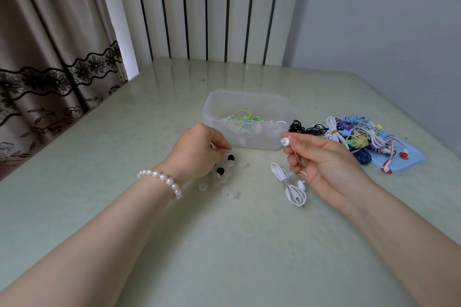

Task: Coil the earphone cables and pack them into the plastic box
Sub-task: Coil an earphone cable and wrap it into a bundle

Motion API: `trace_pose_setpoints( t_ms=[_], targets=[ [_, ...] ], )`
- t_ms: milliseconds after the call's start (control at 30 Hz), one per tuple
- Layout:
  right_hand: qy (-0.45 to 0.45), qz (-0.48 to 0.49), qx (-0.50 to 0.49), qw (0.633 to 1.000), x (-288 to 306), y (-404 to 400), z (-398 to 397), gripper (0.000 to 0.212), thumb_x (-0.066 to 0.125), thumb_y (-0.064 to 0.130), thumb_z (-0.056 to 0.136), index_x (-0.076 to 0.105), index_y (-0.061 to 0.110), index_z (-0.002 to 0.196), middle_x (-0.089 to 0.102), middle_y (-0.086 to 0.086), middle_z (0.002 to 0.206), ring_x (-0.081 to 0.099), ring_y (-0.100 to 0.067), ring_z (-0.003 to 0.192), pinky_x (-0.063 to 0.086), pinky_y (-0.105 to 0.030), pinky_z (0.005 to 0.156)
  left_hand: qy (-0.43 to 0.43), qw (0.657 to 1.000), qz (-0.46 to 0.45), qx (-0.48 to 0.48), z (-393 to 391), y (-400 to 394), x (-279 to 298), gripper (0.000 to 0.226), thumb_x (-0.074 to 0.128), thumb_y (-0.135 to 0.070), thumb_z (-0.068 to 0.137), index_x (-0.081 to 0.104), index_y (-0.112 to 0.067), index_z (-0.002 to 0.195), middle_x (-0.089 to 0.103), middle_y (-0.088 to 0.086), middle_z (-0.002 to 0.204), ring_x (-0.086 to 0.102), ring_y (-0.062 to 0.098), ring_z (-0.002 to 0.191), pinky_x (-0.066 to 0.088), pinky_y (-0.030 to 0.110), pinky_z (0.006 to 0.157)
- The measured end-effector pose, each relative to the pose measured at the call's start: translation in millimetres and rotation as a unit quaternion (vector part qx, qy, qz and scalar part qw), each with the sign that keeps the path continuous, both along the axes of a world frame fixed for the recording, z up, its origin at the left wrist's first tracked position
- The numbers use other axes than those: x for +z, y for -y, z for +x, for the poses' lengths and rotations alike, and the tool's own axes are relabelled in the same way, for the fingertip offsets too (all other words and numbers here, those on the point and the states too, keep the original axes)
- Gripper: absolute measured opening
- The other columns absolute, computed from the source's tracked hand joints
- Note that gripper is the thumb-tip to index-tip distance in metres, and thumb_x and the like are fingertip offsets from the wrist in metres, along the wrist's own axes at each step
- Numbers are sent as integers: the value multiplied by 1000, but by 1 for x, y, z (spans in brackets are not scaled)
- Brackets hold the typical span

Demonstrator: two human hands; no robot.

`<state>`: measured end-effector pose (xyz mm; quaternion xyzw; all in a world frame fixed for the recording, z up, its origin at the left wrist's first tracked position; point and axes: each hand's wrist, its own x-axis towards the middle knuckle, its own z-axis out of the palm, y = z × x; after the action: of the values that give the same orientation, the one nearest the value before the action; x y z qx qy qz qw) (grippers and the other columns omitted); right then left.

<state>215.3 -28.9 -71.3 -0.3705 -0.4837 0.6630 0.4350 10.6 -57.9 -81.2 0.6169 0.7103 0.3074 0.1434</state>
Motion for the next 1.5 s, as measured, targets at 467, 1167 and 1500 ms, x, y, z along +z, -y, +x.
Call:
trace_pose_setpoints(
  t_ms=[467, 1167, 1500],
  targets=[
    [64, 44, 13, 997, -2, 2, -1, 14, 58, 6, 76, 67, 7, 86, 63, 1, 59, 49, -9, 50, 36, -15, 50, 75, 990, -70, -98, -30, 10, 23, 19, 79, -7, 67, 72, -23, 61, 63, -9, 52, 48, 0, 47, 36, 9, 50],
    [89, 64, 4, 994, -5, 3, -3, 16, 55, 0, 82, 68, 9, 85, 64, -4, 66, 52, -9, 51, 39, -14, 49, -63, 985, -99, -130, -2, 9, 9, 12, 75, -11, 70, 73, -24, 71, 64, -7, 76, 67, 30, 74, 51, 26, 62],
    [64, 72, 1, 995, -1, 4, -1, 13, 59, 2, 77, 68, 9, 85, 68, -3, 63, 58, -10, 54, 45, -15, 52, 440, 894, -35, -80, 24, 16, 18, 8, 65, 1, 77, 64, -4, 71, 68, 3, 61, 60, 7, 49, 47, 17, 47]
  ],
)
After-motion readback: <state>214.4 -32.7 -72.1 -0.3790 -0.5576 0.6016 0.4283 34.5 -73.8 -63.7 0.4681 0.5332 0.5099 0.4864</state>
